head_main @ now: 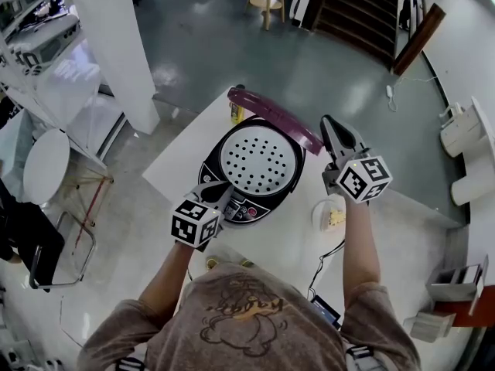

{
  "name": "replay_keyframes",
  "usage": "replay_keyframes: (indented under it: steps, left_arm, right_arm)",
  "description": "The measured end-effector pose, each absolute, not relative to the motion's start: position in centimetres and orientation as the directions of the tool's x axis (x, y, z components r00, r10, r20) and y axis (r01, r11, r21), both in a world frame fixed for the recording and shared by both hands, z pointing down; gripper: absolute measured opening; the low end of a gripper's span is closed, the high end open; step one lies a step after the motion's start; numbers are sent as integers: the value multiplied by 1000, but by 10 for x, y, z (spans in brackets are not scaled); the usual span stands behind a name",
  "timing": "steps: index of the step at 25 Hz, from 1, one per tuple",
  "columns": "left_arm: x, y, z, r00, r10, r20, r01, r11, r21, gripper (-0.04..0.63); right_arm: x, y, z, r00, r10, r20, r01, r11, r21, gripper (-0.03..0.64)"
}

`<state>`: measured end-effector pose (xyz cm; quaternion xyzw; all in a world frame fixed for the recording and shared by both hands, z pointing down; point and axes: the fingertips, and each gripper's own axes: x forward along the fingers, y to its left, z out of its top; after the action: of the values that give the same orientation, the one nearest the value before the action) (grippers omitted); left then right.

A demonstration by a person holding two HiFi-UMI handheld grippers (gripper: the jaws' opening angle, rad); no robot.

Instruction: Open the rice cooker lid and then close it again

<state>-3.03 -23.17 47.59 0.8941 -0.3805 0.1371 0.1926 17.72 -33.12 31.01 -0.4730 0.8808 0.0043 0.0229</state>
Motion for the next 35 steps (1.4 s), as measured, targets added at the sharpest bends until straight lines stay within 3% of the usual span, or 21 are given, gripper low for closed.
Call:
replay_keyframes:
  steps: [35]
  left_arm:
    - [-22,-242,461,679,-639,362,-730,-640,240,20]
  right_arm:
    - [268,-409,331,-338,-941,-15,-928,335,-164,3]
